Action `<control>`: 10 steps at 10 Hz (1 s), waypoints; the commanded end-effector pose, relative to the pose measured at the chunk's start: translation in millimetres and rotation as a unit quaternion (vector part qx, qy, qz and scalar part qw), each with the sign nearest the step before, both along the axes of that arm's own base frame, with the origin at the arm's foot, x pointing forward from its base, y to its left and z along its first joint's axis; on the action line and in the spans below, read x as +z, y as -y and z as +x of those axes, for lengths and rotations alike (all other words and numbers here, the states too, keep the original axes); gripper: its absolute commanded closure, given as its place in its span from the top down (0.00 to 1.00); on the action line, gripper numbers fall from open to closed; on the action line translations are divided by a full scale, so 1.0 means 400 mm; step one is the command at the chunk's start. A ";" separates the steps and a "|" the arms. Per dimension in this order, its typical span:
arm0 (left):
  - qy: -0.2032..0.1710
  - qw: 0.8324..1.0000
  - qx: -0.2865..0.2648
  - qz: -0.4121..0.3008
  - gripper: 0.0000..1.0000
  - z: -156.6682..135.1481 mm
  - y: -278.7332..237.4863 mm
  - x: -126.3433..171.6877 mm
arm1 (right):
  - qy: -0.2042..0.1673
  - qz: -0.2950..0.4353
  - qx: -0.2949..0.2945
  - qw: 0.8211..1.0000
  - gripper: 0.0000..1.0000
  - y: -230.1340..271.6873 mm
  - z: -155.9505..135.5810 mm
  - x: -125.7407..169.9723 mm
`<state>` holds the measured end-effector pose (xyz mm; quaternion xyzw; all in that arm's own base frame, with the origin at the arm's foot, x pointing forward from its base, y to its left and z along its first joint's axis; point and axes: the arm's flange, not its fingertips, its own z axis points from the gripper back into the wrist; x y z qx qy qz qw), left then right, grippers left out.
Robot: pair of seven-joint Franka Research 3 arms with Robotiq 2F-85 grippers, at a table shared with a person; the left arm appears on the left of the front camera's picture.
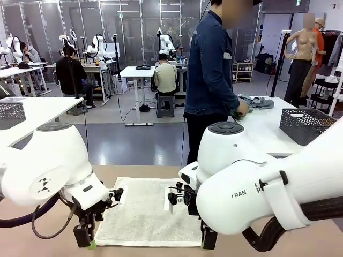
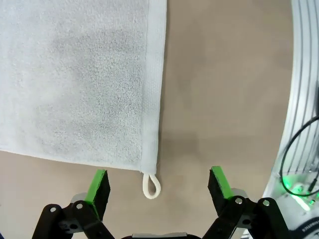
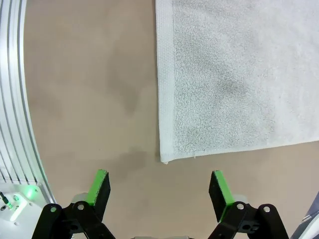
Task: Fold the towels and place them in the basket.
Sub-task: When a person lays out a Towel with hook on the table, fold it in half twice.
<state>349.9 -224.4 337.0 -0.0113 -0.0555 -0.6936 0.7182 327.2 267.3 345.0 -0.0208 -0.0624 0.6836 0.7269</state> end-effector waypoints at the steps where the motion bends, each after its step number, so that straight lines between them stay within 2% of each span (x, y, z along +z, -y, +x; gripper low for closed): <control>1: 0.014 1.000 -0.007 -0.003 1.00 -0.093 -0.071 -0.076 | 0.010 0.006 0.016 1.000 1.00 0.033 -0.030 -0.044; 3: 0.006 1.000 -0.008 0.006 1.00 -0.074 -0.073 -0.110 | 0.006 -0.005 0.017 1.000 1.00 0.024 -0.023 -0.091; 6: 0.005 1.000 -0.004 0.004 1.00 -0.068 -0.077 -0.121 | -0.001 -0.002 0.016 1.000 1.00 0.024 -0.018 -0.110; 8: 0.009 1.000 0.005 -0.008 1.00 -0.069 -0.089 -0.112 | 0.006 0.012 0.008 1.000 1.00 0.033 -0.017 -0.096; 10: 0.001 1.000 -0.011 -0.004 1.00 -0.070 -0.077 -0.121 | 0.003 0.002 0.017 1.000 1.00 0.035 -0.017 -0.110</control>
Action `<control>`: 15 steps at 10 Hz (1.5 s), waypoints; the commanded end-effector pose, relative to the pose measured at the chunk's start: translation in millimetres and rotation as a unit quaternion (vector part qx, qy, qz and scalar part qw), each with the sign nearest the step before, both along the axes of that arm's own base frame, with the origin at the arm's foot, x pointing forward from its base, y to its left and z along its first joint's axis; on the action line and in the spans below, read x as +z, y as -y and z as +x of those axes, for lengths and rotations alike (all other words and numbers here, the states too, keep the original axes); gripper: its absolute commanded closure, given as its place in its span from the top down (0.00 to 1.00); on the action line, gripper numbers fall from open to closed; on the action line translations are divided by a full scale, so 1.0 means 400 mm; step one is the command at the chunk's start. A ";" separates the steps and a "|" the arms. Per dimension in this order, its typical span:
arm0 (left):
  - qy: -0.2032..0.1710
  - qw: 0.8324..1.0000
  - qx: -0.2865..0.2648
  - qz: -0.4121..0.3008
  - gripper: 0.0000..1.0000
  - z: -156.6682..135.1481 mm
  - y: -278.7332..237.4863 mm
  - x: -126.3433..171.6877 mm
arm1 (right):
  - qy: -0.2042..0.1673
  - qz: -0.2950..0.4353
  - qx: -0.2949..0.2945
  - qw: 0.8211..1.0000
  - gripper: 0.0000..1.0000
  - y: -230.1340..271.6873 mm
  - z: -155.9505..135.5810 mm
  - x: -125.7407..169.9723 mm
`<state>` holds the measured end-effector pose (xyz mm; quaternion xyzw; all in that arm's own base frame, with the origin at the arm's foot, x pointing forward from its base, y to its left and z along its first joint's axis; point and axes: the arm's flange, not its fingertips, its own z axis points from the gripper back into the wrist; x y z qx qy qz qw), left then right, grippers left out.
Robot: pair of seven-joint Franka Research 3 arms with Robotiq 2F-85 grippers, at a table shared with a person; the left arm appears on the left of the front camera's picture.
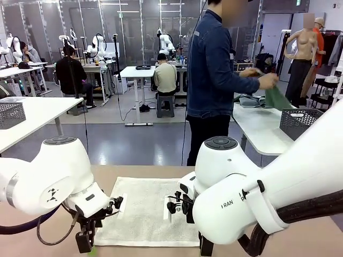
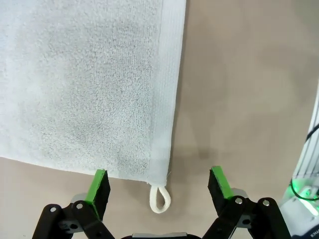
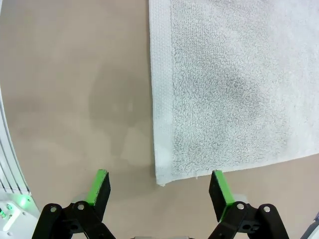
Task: Fold the towels and place them in the basket.
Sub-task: When a person lays out a Towel with hook on the table, fold it in half twice.
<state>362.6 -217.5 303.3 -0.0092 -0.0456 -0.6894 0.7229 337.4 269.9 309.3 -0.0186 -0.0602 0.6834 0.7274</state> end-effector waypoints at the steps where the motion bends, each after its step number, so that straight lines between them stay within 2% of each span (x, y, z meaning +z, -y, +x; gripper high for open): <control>1: 0.008 1.000 -0.023 -0.012 1.00 -0.103 -0.054 -0.040 | 0.014 0.002 0.013 1.000 1.00 0.040 -0.039 -0.026; 5: 0.001 1.000 -0.024 -0.007 1.00 -0.097 -0.060 -0.048 | 0.041 -0.003 0.004 0.999 1.00 0.051 -0.044 -0.003; 11: -0.018 0.999 -0.023 -0.014 1.00 -0.091 -0.059 -0.050 | 0.034 -0.019 0.017 0.999 1.00 0.035 -0.044 -0.032; 12: -0.009 1.000 -0.014 0.006 1.00 -0.006 0.005 -0.023 | 0.023 -0.007 0.019 1.000 1.00 0.002 0.012 0.000; 15: -0.009 1.000 -0.014 0.006 1.00 -0.006 0.005 -0.023 | 0.023 -0.007 0.019 1.000 1.00 0.002 0.012 0.000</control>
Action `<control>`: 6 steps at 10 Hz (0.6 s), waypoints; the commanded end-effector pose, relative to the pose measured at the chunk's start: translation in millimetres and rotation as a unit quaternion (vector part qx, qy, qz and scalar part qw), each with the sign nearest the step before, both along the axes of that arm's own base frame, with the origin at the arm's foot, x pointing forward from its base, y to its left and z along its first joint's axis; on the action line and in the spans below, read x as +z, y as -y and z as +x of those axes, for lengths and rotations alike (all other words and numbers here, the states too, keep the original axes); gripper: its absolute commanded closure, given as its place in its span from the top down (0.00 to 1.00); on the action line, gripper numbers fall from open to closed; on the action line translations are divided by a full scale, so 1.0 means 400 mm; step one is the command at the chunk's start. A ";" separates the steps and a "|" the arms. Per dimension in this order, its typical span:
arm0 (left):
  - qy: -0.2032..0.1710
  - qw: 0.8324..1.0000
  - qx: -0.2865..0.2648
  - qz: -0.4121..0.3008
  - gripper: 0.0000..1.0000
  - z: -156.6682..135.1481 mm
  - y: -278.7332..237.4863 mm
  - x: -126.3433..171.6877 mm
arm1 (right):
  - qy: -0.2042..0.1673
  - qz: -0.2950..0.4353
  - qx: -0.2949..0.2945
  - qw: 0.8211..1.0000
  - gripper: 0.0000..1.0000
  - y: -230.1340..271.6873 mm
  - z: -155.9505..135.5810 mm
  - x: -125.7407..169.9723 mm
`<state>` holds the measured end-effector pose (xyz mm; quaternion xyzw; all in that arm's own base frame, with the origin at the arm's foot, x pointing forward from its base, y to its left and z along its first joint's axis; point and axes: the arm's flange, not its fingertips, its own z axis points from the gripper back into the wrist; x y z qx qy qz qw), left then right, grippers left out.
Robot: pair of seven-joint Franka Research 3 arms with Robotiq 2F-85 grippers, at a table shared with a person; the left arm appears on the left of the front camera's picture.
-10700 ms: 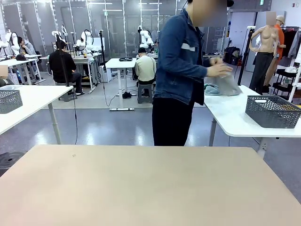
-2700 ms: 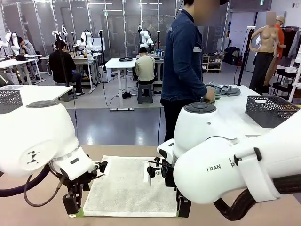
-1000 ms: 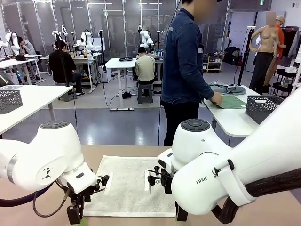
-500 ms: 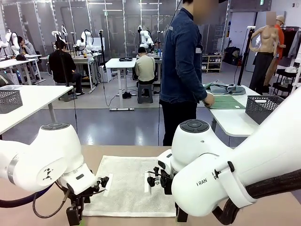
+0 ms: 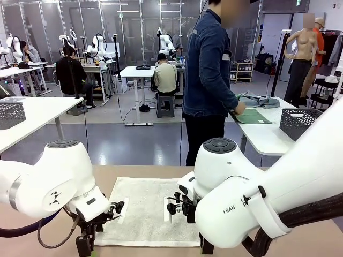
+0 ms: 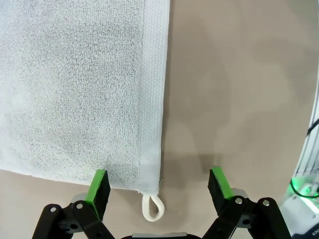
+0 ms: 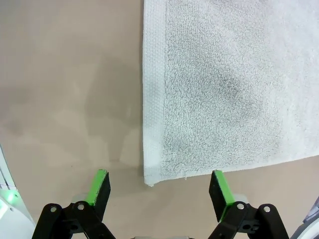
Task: Fold the towels and place them in the basket.
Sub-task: When a person lays out a Towel with hook on the table, fold it in half twice.
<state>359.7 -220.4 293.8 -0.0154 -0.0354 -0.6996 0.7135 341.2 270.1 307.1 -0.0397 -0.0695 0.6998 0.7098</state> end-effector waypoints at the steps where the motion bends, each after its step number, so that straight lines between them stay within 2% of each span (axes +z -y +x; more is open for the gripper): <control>1: 0.000 1.000 0.000 0.000 1.00 0.000 0.000 0.000 | 0.000 0.000 0.000 1.000 1.00 0.000 0.000 0.000; 2: -0.005 1.000 -0.011 -0.014 1.00 0.004 0.001 -0.012 | 0.020 -0.002 0.008 1.000 1.00 -0.002 0.002 -0.016; 4: -0.011 0.999 -0.022 -0.024 1.00 0.000 -0.005 -0.025 | 0.022 -0.017 -0.002 1.000 1.00 -0.004 0.000 -0.043; 6: -0.021 0.999 -0.037 -0.016 1.00 -0.003 -0.003 -0.028 | -0.003 -0.003 -0.007 1.000 1.00 -0.001 -0.002 -0.038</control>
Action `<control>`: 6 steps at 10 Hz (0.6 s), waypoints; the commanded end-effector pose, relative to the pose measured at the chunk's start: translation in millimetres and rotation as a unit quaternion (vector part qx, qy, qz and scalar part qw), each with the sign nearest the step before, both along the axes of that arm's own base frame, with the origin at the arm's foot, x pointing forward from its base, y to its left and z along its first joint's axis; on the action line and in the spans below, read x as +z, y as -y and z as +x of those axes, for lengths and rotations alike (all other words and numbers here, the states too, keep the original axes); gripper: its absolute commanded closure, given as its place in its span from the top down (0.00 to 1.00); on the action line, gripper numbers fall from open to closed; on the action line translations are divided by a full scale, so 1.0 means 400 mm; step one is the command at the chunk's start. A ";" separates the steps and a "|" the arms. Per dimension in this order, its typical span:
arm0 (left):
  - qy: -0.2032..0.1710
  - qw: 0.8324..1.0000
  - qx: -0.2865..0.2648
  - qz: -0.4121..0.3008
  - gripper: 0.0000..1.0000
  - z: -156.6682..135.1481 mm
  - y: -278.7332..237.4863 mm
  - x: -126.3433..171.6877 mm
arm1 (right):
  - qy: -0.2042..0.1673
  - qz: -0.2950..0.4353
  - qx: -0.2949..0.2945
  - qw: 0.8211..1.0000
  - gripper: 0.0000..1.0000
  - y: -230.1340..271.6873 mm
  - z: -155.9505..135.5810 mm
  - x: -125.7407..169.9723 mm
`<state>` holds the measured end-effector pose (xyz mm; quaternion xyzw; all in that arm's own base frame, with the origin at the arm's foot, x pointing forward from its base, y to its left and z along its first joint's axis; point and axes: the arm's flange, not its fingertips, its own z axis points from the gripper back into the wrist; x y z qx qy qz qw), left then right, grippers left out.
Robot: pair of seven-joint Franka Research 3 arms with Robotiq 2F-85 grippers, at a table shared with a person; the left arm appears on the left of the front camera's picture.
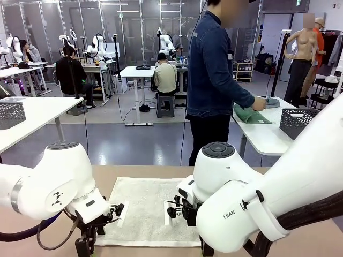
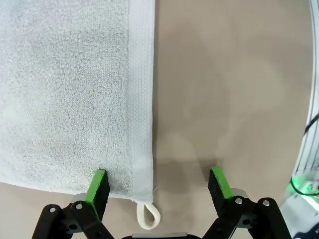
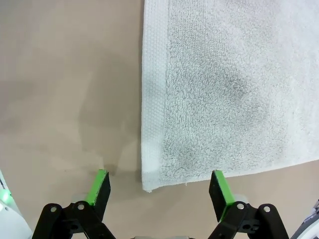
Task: Fold the towels and place them in the basket.
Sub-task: When a person lays out a Towel with hook on the table, fold it in half twice.
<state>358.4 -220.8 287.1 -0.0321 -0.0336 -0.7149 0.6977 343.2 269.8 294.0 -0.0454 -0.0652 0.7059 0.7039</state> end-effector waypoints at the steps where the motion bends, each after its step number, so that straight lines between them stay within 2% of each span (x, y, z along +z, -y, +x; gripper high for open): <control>1: -0.011 1.000 -0.015 -0.004 1.00 0.000 -0.004 -0.011 | -0.007 0.003 -0.020 1.000 0.94 0.000 -0.006 -0.002; 6: -0.023 1.000 -0.006 0.008 1.00 0.004 0.005 -0.038 | -0.043 0.004 -0.022 0.999 0.94 0.005 0.028 -0.026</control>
